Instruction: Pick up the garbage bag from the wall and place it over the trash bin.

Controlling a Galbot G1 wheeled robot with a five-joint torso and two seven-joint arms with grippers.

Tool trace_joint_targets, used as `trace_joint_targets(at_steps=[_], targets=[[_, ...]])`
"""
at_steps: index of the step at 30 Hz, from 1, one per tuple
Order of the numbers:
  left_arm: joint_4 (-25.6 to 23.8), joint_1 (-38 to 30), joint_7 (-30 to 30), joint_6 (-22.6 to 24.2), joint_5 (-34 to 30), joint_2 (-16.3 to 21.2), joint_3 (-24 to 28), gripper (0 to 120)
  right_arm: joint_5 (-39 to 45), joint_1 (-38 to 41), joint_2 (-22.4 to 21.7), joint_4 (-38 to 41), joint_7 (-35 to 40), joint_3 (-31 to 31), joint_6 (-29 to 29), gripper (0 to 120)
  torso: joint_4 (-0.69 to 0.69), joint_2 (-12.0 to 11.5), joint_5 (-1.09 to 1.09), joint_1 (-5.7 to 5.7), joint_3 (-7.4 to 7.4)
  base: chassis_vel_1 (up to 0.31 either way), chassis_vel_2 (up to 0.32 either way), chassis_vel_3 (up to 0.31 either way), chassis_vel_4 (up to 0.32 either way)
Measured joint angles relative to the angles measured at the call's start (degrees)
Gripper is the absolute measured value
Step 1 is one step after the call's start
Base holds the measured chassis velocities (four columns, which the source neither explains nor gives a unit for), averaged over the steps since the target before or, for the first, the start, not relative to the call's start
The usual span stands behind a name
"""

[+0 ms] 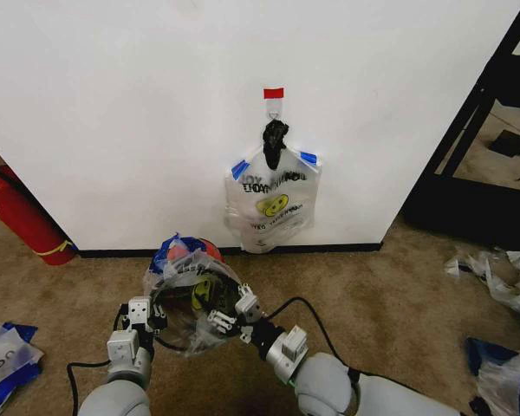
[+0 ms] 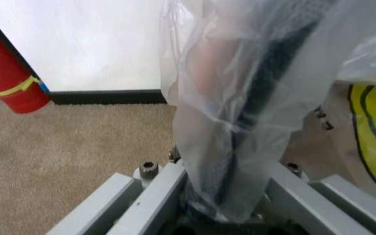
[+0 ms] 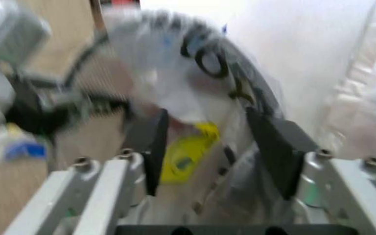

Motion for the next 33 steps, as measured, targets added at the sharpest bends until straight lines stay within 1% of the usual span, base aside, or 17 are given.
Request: trace_joint_targets(at_steps=[1,2,3,5,6,7,10,11,12,15,18,20,23,24,28,30,33], targets=[[0.0,-0.01,0.01,-0.05,0.3,-0.11,0.02,0,1.01,1.51,-0.51,0.89,1.09,-1.16,-2.41,38,0.01,0.0,0.0,0.0,0.0,0.0,0.0,0.0,0.0],[0.0,-0.01,0.01,-0.05,0.3,-0.11,0.02,0,1.01,1.51,-0.51,0.89,1.09,-1.16,-2.41,38,0.01,0.0,0.0,0.0,0.0,0.0,0.0,0.0,0.0],[0.0,-0.03,0.05,-0.08,0.53,-0.23,0.04,0,1.9,2.77,-0.73,1.53,1.9,-2.24,-3.97,34,0.01,0.0,0.0,0.0,0.0,0.0,0.0,0.0,0.0],[-0.1,-0.09,0.1,-0.13,0.86,-0.55,0.04,0,3.58,6.35,-0.73,2.44,3.58,-4.69,-6.5,25,0.02,0.0,-0.01,0.0,0.0,0.0,0.0,0.0,0.0],[-0.26,-0.1,0.11,-0.14,0.98,-0.7,0.04,0,4.2,7.86,-0.34,2.51,4.05,-5.9,-7.29,19,0.02,0.0,-0.01,0.0,0.0,0.0,0.0,0.0,0.0],[-0.26,-0.1,0.11,-0.14,0.98,-0.7,0.04,0,4.2,7.86,-0.34,2.51,4.05,-5.9,-7.29,19,0.02,0.0,-0.01,0.0,0.0,0.0,0.0,0.0,0.0],[-0.95,0.05,0.11,-0.18,1.22,-1.05,0.0,0,6.31,10.92,1.47,2.7,6.19,-8.19,-9.96,7,0.02,0.0,0.0,0.0,0.0,0.0,0.0,0.0,0.0],[-0.99,0.07,0.11,-0.18,1.24,-1.06,-0.01,0,6.43,11.01,1.6,2.71,6.36,-8.35,-10.17,6,0.02,0.0,0.0,0.0,0.0,0.0,0.0,0.0,0.0],[-1.17,0.17,0.11,-0.35,1.79,-1.27,-0.02,0,7.21,12.06,2.91,2.76,8.33,-9.88,-12.22,0,0.01,0.0,0.0,0.0,0.0,0.0,0.0,0.0,0.0],[-1.17,0.2,0.09,-0.7,2.57,-1.56,-0.02,0,7.61,12.54,3.97,2.76,9.72,-10.71,-13.41,0,0.01,0.0,0.0,0.0,0.0,0.0,0.0,0.0,0.0],[-1.3,0.22,0.01,-1.33,4.06,-2.68,0.12,0,9.45,12.89,7.4,1.4,13.37,-12.13,-15.8,0,0.01,0.0,-0.01,0.0,0.0,0.0,0.0,0.0,0.0],[-1.8,0.27,0.01,-1.36,4.26,-3.18,0.19,0,9.87,12.93,9.25,-0.36,15.38,-12.58,-16.24,0,0.02,0.0,0.0,0.0,0.0,0.0,0.0,0.0,0.0],[-2.17,0.35,-0.02,-1.37,4.39,-3.37,0.19,0,9.91,12.96,10.25,-1.39,16.56,-12.63,-16.63,0,0.01,0.0,0.0,0.0,0.0,0.0,0.0,0.0,0.0],[-2.53,0.53,-0.03,-1.38,4.66,-3.44,0.19,0,9.91,13.1,11.23,-2.33,18.21,-12.63,-17.23,0,0.01,0.0,0.0,0.0,0.0,0.0,0.0,0.0,0.0],[-3.38,1.1,-0.61,-1.38,5.54,-3.89,0.12,0,9.14,13.22,12.54,-3.69,21.67,-12.37,-18.01,0,0.02,0.0,0.0,0.0,0.0,0.0,0.0,0.0,0.0],[-3.6,1.14,-0.96,-1.35,5.55,-4.3,0.12,0,8.77,13.07,12.66,-3.86,22.11,-12.14,-18.1,0,0.01,0.0,0.0,0.0,0.0,0.0,0.0,0.0,0.0],[-3.97,1.0,-2.2,-0.67,4.92,-5.81,0.1,0,6.62,12.24,13.03,-4.66,23.25,-11.53,-17.96,0,0.01,0.0,0.01,0.0,0.0,0.0,0.0,0.0,0.0]])
